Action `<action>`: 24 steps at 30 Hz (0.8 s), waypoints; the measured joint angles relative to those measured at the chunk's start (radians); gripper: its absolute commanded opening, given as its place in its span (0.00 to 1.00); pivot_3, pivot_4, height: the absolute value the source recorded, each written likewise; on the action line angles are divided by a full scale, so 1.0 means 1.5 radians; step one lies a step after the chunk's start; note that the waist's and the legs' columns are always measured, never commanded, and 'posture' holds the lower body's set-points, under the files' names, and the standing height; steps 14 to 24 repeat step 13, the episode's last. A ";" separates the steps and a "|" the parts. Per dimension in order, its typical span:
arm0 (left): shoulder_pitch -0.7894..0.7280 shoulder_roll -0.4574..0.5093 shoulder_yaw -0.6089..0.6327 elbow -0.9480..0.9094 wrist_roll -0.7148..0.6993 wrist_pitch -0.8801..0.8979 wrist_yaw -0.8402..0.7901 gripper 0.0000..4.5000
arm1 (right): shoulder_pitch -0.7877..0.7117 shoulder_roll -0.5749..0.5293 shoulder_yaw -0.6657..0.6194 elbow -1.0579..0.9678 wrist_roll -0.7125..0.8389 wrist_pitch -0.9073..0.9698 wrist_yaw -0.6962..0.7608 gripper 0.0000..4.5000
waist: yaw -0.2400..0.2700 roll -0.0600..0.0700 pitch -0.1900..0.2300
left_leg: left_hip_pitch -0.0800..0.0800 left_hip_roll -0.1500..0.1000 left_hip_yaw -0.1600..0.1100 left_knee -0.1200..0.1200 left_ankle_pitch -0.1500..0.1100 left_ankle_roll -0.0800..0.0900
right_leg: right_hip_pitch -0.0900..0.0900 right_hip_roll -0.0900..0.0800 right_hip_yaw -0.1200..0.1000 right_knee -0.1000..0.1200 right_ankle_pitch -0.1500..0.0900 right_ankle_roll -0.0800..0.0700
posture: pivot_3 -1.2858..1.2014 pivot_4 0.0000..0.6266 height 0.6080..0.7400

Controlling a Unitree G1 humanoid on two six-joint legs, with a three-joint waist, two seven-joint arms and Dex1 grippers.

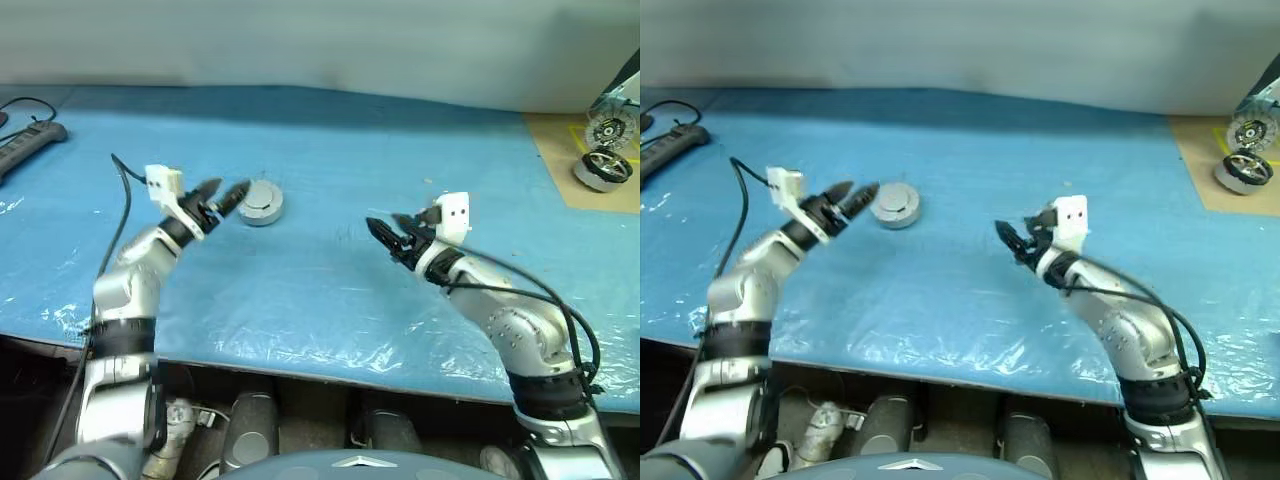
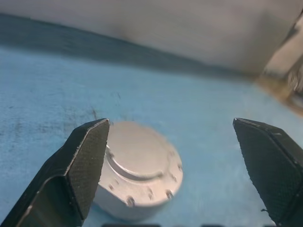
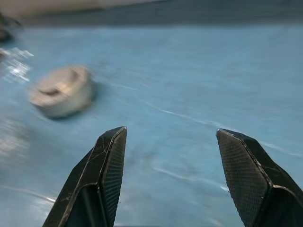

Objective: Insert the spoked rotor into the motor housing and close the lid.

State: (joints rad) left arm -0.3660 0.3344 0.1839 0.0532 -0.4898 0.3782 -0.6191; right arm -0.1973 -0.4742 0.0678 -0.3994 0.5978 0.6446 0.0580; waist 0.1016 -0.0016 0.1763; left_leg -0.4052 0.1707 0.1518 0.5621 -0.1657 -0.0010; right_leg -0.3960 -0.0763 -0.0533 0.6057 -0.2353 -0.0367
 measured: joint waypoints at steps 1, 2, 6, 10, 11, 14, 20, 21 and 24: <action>0.035 -0.009 -0.029 -0.035 0.029 -0.023 0.008 0.99 | 0.020 -0.001 0.010 -0.008 -0.036 -0.011 -0.006 0.71 | -0.001 0.000 0.000 | 0.000 0.001 0.000 0.000 0.000 0.000 | 0.000 0.001 0.000 0.000 -0.001 0.000 | 0.52 0.24 1.00; 0.066 -0.019 -0.053 -0.069 0.050 -0.042 0.015 0.99 | 0.043 -0.002 0.017 -0.018 -0.066 -0.022 -0.014 0.71 | -0.002 0.000 0.000 | 0.000 0.001 0.000 0.000 0.000 0.000 | 0.000 0.001 0.000 0.000 -0.001 0.000 | 0.52 0.24 1.00; 0.136 -0.055 -0.098 -0.149 0.117 -0.084 0.082 0.99 | 0.137 -0.018 0.021 -0.047 -0.217 -0.087 -0.062 0.71 | -0.004 0.000 0.000 | 0.001 0.001 0.000 0.000 0.000 0.000 | 0.000 0.001 0.001 0.000 -0.005 0.002 | 0.52 0.24 1.00; 0.179 -0.065 -0.095 -0.154 0.176 -0.111 0.155 0.99 | 0.241 0.044 -0.002 -0.061 -0.310 -0.127 -0.128 0.71 | -0.009 0.000 0.000 | 0.003 0.000 0.000 0.000 0.000 0.000 | 0.001 0.001 0.002 0.000 -0.006 0.002 | 0.52 0.24 1.00; 0.185 -0.068 -0.095 -0.148 0.185 -0.116 0.164 0.99 | 0.253 0.059 -0.004 -0.061 -0.319 -0.128 -0.138 0.71 | -0.011 0.000 0.000 | 0.003 0.000 0.000 0.000 0.000 0.000 | 0.001 0.001 0.002 0.000 -0.006 0.002 | 0.52 0.24 1.00; 0.189 -0.074 -0.094 -0.120 0.209 -0.128 0.194 0.99 | 0.260 0.087 -0.006 -0.061 -0.347 -0.128 -0.158 0.71 | -0.017 0.000 0.000 | 0.003 0.000 0.000 0.000 0.000 0.001 | 0.001 0.001 0.003 0.000 -0.005 0.003 | 0.52 0.24 1.00; 0.189 -0.074 -0.094 -0.120 0.209 -0.128 0.194 0.99 | 0.260 0.087 -0.006 -0.061 -0.347 -0.128 -0.158 0.71 | -0.017 0.000 0.000 | 0.003 0.000 0.000 0.000 0.000 0.001 | 0.001 0.001 0.003 0.000 -0.005 0.003 | 0.52 0.24 1.00; 0.189 -0.074 -0.094 -0.120 0.209 -0.128 0.194 0.99 | 0.260 0.087 -0.006 -0.061 -0.347 -0.128 -0.158 0.71 | -0.017 0.000 0.000 | 0.003 0.000 0.000 0.000 0.000 0.001 | 0.001 0.001 0.003 0.000 -0.005 0.003 | 0.52 0.24 1.00; 0.189 -0.074 -0.094 -0.120 0.209 -0.128 0.194 0.99 | 0.260 0.087 -0.006 -0.061 -0.347 -0.128 -0.158 0.71 | -0.017 0.000 0.000 | 0.003 0.000 0.000 0.000 0.000 0.001 | 0.001 0.001 0.003 0.000 -0.005 0.003 | 0.52 0.24 1.00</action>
